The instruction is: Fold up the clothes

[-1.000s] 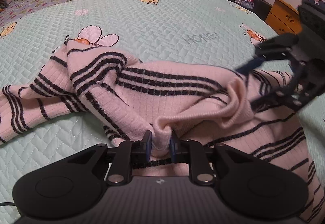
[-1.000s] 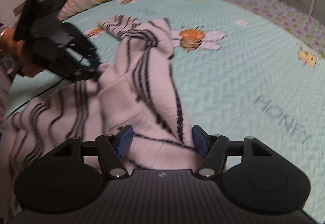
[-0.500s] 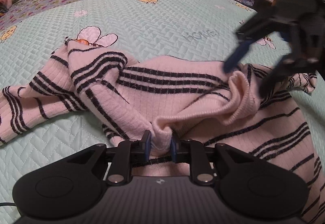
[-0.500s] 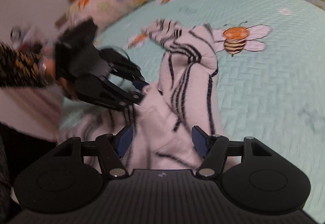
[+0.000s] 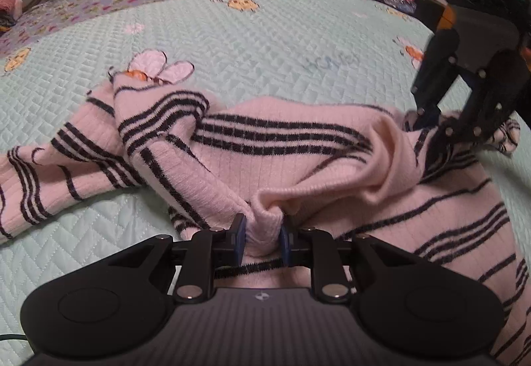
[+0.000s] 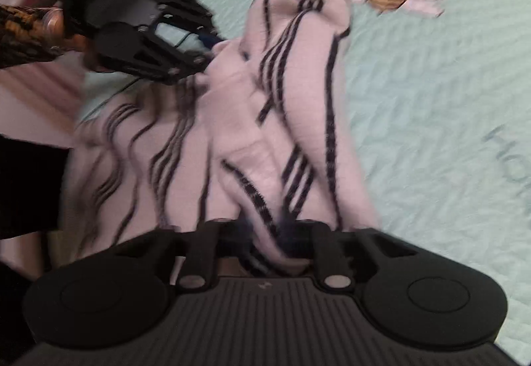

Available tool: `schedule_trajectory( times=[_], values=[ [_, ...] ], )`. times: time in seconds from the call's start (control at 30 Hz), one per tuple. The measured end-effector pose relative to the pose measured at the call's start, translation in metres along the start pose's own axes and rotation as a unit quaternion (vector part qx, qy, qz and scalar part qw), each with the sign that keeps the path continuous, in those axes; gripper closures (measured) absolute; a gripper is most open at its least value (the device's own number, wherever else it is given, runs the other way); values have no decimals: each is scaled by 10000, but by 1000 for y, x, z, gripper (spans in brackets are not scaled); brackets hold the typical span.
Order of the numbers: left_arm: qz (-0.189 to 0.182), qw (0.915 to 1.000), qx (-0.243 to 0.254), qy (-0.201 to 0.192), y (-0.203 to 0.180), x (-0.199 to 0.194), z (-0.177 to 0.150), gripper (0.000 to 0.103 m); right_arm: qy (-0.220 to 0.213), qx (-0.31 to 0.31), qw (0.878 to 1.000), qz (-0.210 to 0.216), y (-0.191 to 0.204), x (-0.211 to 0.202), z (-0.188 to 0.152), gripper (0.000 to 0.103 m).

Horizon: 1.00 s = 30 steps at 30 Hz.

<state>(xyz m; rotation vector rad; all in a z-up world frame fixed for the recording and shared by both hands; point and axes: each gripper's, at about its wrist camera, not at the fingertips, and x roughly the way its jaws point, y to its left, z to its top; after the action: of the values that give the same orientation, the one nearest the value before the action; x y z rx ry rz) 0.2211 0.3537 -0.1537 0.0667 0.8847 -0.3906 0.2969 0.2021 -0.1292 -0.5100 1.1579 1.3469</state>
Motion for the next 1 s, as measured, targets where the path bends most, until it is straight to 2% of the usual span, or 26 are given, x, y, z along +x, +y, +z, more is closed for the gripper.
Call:
schedule_trajectory(
  times=[0.1,0.17,0.27,0.33,0.4,0.43,0.47,0.53,0.6,0.63,0.67,0.7,0.73,0.77,0.8,0.83,0.93,1.0],
  values=[
    [-51,9996,-190,-179,1,-8,11,83,-473,346,9979,-291,18,-4,-10,90],
    [-185,9981,-409,-427,4,-16,28,84,-585,486,9941,-779,34,-2,-21,91],
    [-380,9939,-443,-938,4,-17,79,85,-937,694,9791,-1664,41,-24,-25,92],
    [-386,9906,-233,-1293,1,-7,127,85,-1342,758,9536,-2585,29,-56,-15,92],
    [-240,9863,-90,-1628,2,15,176,85,-1681,930,9163,-3514,0,-88,-3,92],
    [-118,9841,-71,-1769,7,30,200,85,-1687,1023,8987,-3917,-25,-95,2,92],
    [-14,9865,-135,-1635,13,52,216,84,-1685,1112,8795,-4309,-50,-102,7,94],
    [189,9909,-280,-1303,26,98,246,82,-1652,1512,8520,-4732,-100,-96,12,94],
    [604,9925,-749,-752,40,128,252,81,-1425,2135,8561,-4486,-144,-73,6,92],
    [710,9895,-1044,-698,48,129,246,81,-1307,2445,8568,-4349,-165,-62,2,92],
    [767,9847,-1333,-817,57,119,234,81,-1415,2903,8562,-4033,-178,-55,-9,90],
    [819,9788,-1619,-951,66,109,223,78,-1483,3363,8476,-3827,-185,-49,-20,87],
    [849,9739,-1795,-1100,71,94,210,75,-1712,3712,8350,-3683,-182,-48,-32,87],
    [909,9694,-1898,-1266,74,79,196,63,-1921,3819,8305,-3570,-171,-49,-41,85],
    [1022,9653,-1933,-1427,76,63,181,50,-2127,3915,8258,-3457,-160,-50,-50,78],
    [1219,9616,-1923,-1532,78,49,169,45,-2333,4007,8206,-3341,-148,-51,-59,75],
    [1867,9524,-1861,-1532,91,19,140,42,-2801,4315,8010,-3062,-116,-56,-84,68],
    [2238,9474,-1897,-1276,104,13,130,42,-3010,4512,7875,-2926,-104,-68,-106,58]
  ],
)
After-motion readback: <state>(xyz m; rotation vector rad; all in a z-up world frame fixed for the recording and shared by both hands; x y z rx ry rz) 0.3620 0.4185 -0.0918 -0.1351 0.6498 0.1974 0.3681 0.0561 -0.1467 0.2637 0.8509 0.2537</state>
